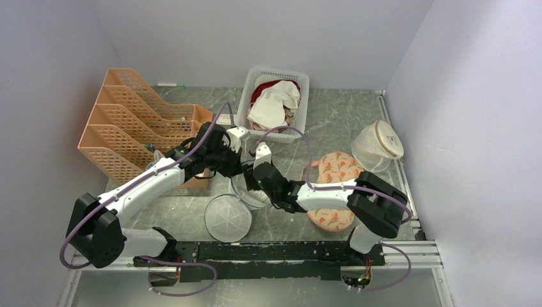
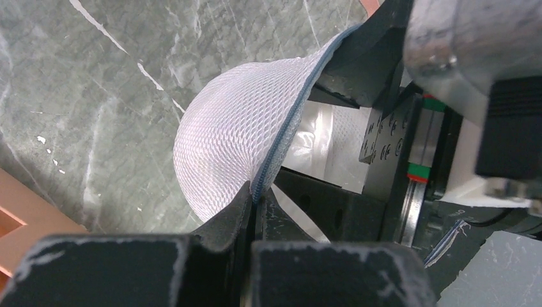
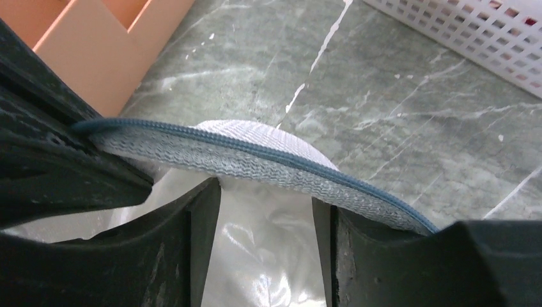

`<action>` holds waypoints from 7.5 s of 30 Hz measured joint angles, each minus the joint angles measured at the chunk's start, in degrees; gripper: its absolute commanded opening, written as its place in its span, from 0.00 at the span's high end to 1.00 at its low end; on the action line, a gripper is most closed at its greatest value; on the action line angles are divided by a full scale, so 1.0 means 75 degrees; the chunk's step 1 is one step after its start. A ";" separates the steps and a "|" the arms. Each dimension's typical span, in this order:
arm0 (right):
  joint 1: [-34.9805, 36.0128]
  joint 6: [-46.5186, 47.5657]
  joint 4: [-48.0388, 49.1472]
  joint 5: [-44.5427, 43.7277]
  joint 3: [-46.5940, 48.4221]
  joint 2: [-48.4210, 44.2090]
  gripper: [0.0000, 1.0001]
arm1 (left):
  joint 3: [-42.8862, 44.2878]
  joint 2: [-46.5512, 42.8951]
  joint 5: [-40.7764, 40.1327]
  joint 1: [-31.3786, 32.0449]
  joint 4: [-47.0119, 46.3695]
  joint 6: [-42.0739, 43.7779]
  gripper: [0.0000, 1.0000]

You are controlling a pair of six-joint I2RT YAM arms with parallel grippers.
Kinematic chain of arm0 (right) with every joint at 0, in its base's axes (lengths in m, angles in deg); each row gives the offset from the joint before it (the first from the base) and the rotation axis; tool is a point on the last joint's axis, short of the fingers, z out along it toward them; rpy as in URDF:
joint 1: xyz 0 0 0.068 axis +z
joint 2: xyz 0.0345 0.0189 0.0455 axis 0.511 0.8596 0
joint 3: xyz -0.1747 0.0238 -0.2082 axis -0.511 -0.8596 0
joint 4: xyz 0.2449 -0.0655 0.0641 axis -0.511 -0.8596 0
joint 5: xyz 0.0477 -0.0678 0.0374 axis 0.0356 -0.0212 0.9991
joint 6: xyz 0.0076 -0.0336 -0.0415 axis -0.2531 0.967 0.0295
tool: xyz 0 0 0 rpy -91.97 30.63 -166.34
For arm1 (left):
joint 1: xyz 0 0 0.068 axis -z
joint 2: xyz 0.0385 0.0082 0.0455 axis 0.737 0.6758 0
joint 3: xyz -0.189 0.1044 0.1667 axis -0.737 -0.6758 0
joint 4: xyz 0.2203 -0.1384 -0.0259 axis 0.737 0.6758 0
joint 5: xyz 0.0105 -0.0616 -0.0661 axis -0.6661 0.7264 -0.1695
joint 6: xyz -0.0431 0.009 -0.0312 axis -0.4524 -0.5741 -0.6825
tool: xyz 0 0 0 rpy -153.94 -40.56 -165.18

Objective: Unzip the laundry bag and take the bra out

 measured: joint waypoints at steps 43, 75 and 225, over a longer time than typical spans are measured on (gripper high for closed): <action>-0.0274 -0.1180 -0.0740 0.1597 -0.0624 -0.2678 1.00 | -0.0009 0.0023 -0.0338 0.0117 -0.0029 0.0117 0.93; -0.0466 -0.0484 -0.2600 0.1524 0.1524 -0.5155 1.00 | -0.0009 -0.0015 -0.0382 0.0341 -0.0026 0.0119 0.93; -0.1836 0.1620 -0.6674 0.2302 0.3086 -0.2407 0.10 | -0.0752 -0.2605 -0.6557 0.0262 -0.5604 0.1376 0.01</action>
